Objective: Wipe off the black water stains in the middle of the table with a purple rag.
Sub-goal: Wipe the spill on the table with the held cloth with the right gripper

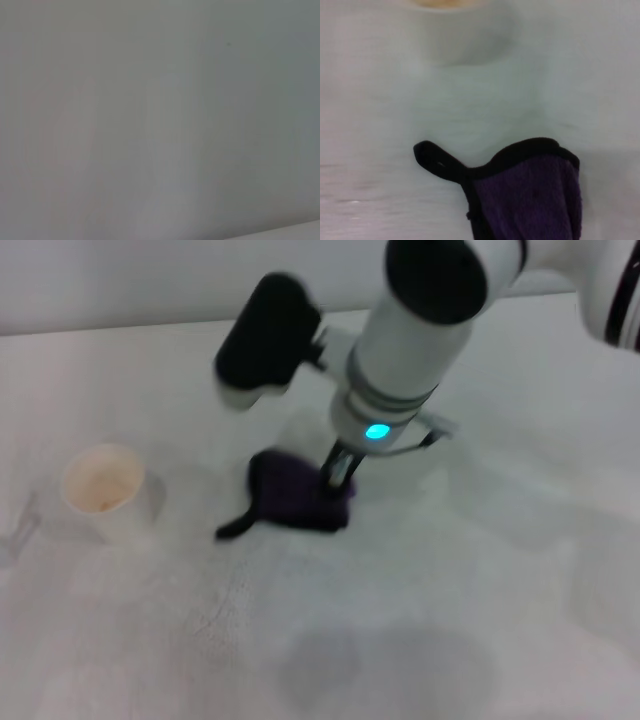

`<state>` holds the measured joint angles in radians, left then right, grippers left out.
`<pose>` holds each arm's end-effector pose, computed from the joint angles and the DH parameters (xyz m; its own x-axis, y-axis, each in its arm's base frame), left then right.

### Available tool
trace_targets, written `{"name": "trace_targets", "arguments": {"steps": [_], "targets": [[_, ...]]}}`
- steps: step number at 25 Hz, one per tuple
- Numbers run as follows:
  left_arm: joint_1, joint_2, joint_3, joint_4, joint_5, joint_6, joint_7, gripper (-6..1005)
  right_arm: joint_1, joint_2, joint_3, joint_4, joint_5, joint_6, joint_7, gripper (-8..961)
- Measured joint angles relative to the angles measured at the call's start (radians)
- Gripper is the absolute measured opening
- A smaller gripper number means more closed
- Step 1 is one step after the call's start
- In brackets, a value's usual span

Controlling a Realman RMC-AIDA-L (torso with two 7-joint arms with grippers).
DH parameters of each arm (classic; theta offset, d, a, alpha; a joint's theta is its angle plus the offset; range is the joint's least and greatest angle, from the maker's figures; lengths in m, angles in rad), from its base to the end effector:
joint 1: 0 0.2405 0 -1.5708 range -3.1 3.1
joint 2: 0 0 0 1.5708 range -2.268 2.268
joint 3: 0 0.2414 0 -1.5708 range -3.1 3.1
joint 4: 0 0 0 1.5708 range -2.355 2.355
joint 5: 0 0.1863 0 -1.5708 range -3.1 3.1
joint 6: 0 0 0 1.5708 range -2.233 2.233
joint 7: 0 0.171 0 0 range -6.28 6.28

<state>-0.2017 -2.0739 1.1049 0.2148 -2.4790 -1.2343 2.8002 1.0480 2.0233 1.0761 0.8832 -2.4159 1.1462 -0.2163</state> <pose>-0.3425 0.2761 0.0144 0.7830 0.0358 0.6211 0.6083 -0.2528 -0.7523 0.1369 0.3586 -0.1107 0.7631 -0.4855 0.4267 -0.2738 -0.8408 -0.4670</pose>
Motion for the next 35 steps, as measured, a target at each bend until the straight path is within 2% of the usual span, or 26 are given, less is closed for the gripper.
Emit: {"name": "trace_targets", "arguments": {"steps": [3,8,11,17,22,31,35], "targets": [[0.000,0.000,0.000,0.000,-0.002,0.000,0.000,876,-0.032,0.000,0.096,-0.002,-0.146,0.012,0.034,122],[-0.003,0.000,-0.001,0.000,-0.005,0.002,0.000,876,-0.047,0.001,0.114,0.001,-0.191,0.020,0.044,122],[-0.012,-0.001,0.000,0.000,-0.005,0.012,0.000,876,-0.050,0.004,0.055,0.022,-0.124,0.029,0.029,122],[-0.027,-0.002,0.003,0.000,-0.002,0.025,-0.003,877,-0.027,0.005,-0.088,0.042,0.192,0.016,-0.089,122],[-0.032,-0.002,0.006,0.000,-0.002,0.026,-0.003,876,-0.007,0.005,-0.210,0.112,0.363,0.006,-0.161,122],[-0.035,-0.001,0.006,0.000,-0.001,0.031,-0.003,877,0.016,0.005,-0.298,0.178,0.474,-0.010,-0.223,117],[-0.035,0.000,0.005,0.001,-0.001,0.039,-0.002,877,0.040,0.005,-0.302,0.103,0.467,-0.084,-0.216,117]]}}
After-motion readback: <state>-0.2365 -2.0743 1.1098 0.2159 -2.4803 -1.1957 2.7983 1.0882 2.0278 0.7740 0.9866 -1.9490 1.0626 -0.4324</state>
